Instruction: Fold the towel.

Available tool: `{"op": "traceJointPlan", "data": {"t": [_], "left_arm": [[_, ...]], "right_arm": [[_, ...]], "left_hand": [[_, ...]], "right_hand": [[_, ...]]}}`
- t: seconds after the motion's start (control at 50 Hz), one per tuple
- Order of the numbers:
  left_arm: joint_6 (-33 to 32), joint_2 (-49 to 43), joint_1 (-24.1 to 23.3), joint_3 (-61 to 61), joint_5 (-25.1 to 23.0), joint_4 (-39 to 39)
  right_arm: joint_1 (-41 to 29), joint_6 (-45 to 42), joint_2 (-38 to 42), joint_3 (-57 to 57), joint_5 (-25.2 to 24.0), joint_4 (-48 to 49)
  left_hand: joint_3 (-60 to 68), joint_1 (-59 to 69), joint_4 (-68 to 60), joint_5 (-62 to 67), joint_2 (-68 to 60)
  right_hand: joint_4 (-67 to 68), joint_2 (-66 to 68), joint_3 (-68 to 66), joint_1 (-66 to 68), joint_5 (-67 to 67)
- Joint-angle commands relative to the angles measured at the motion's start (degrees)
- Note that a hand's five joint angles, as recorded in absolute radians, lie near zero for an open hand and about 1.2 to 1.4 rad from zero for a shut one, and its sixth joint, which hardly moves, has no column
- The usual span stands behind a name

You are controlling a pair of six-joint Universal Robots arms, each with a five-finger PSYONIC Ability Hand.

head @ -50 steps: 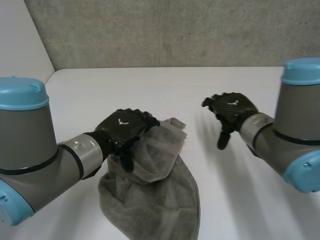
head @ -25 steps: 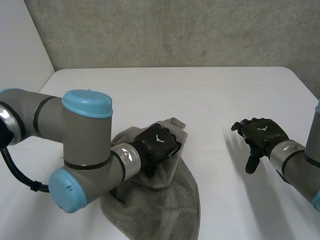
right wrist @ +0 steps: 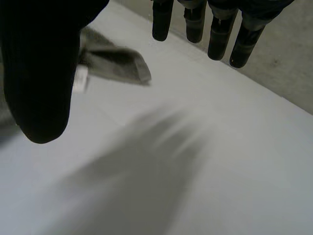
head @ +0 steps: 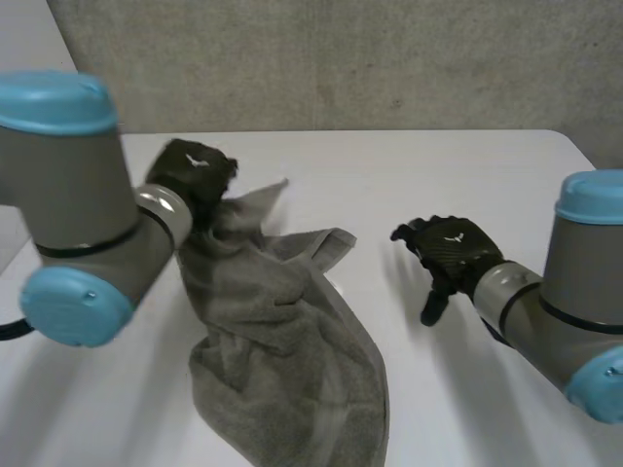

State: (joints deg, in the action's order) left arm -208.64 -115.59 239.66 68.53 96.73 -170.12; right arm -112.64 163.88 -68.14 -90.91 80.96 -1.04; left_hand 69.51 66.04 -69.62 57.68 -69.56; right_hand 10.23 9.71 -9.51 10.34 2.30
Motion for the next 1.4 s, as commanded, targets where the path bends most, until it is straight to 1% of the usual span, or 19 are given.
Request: {"op": "traceJointPlan", "data": {"t": [0.02, 0.14, 0.24, 0.34, 0.5, 0.54, 0.56, 0.58, 0.6, 0.68, 0.78, 0.86, 0.96, 1.06, 1.16, 1.3, 1.34, 1.38, 1.4], "left_arm": [[13.78, 4.49, 4.32, 4.07, -0.49, 1.81], [16.51, 6.34, 5.73, 9.69, -0.31, 2.69], [19.32, 11.97, 7.04, 15.49, -0.84, 2.6], [26.6, 19.5, 7.48, 21.98, -2.24, 2.08], [30.56, 25.58, 7.48, 25.25, -5.5, 1.46], [31.0, 26.11, 7.57, 25.34, -5.58, 0.77], [31.36, 26.12, 7.66, 25.16, -5.59, -0.2], [31.36, 26.12, 7.66, 25.16, -5.59, -0.21], [31.62, 26.03, 7.75, 24.73, -5.59, -1.34], [31.89, 24.54, 8.97, 21.31, -5.32, -5.29], [34.6, 19.02, 9.07, 14.29, -4.62, -9.51], [39.71, 16.01, 8.28, 8.99, -2.86, -11.19], [53.25, 13.46, 7.57, 4.86, 3.73, -11.99], [62.72, 13.37, 4.59, 12.91, 5.75, -11.55], [63.09, 13.46, 0.03, 24.68, 4.7, -12.16], [62.74, 11.88, -1.83, 35.0, 1.62, -11.63], [62.74, 11.61, -1.74, 36.06, 1.53, -11.37], [60.3, 12.23, -1.57, 36.5, 1.53, -10.76], [60.28, 12.23, -1.57, 36.5, 1.53, -10.76]], "right_arm": [[-6.35, 12.93, 6.51, 9.51, -3.43, -0.19], [-8.65, 17.17, 12.07, 16.38, -8.1, -0.37], [-10.58, 22.61, 18.29, 24.54, -13.63, -0.72], [-11.2, 27.7, 22.6, 29.29, -16.7, -0.63], [-13.22, 33.25, 29.12, 34.75, -19.53, -0.81], [-13.75, 33.34, 30.87, 36.77, -19.09, -1.68], [-13.75, 33.34, 30.88, 36.77, -19.09, -1.69], [-13.75, 32.91, 30.7, 37.73, -18.48, -1.77], [-13.66, 32.64, 30.18, 38.7, -17.17, -1.6], [-13.4, 30.35, 26.57, 41.08, -11.88, -1.25], [-10.07, 16.15, 14.47, 39.95, -0.91, 5.32], [-9.01, 12.17, 6.4, 35.04, 0.34, 12.78], [-8.48, 10.76, -3.9, 24.94, -0.63, 24.92], [-8.57, 6.1, -5.95, 20.16, -3.71, 17.56], [-9.18, -8.37, -3.68, 16.74, -4.24, -6.2], [-8.22, -15.96, 0.64, 12.09, -3.27, -21.45], [-6.47, -15.88, 0.47, 8.75, -3.27, -18.84], [-5.76, -15.88, 0.21, 7.26, -3.35, -16.82], [-5.75, -15.88, 0.2, 7.24, -3.36, -16.8]], "left_hand": [[10.49, 13.96, -10.38, 12.32, -10.44], [10.49, 13.96, -10.38, 12.32, -10.44], [10.49, 13.96, -10.38, 12.32, -10.44], [10.49, 13.96, -10.38, 12.32, -10.44], [10.49, 13.96, -10.38, 12.32, -10.44], [10.49, 13.96, -10.38, 12.32, -10.44], [10.49, 13.96, -10.38, 12.32, -10.44], [10.49, 13.96, -10.38, 12.32, -10.44], [10.49, 13.96, -10.38, 12.32, -10.44], [10.49, 13.96, -10.38, 12.32, -10.44], [10.49, 13.96, -10.38, 12.32, -10.44], [10.49, 13.96, -10.38, 12.32, -10.44], [10.49, 13.96, -10.38, 12.32, -10.44], [10.49, 13.96, -10.38, 12.32, -10.44], [10.49, 13.96, -10.38, 12.32, -10.44], [10.49, 13.96, -10.38, 12.32, -10.44], [2.77, 6.24, -2.66, 4.61, -2.73], [-42.88, -39.41, 42.99, -41.04, 42.93], [-43.15, -39.68, 43.26, -41.31, 43.19]], "right_hand": [[-0.23, 0.29, -0.49, -0.34, -2.3], [0.36, 0.87, -1.08, 0.25, -1.71], [11.77, 12.28, -12.49, 11.66, 9.7], [13.31, 13.83, -14.03, 13.2, 11.24], [18.19, 18.7, -18.91, 18.08, 16.12], [39.91, 40.43, -40.63, 39.8, 37.85], [40.05, 40.57, -40.77, 39.94, 37.99], [57.54, 58.06, -58.26, 57.43, 55.47], [69.65, 70.16, -70.37, 69.54, 67.58], [69.77, 70.29, -70.49, 69.66, 67.7], [69.77, 70.29, -70.49, 69.66, 67.7], [69.77, 70.29, -70.49, 69.66, 67.7], [69.77, 70.29, -70.49, 69.66, 67.7], [69.77, 70.29, -70.49, 69.66, 67.7], [69.77, 70.29, -70.49, 69.66, 67.7], [69.77, 70.29, -70.49, 69.66, 67.7], [69.77, 70.29, -70.49, 69.66, 67.7], [69.77, 70.29, -70.49, 69.66, 67.7], [69.77, 70.29, -70.49, 69.66, 67.7]]}}
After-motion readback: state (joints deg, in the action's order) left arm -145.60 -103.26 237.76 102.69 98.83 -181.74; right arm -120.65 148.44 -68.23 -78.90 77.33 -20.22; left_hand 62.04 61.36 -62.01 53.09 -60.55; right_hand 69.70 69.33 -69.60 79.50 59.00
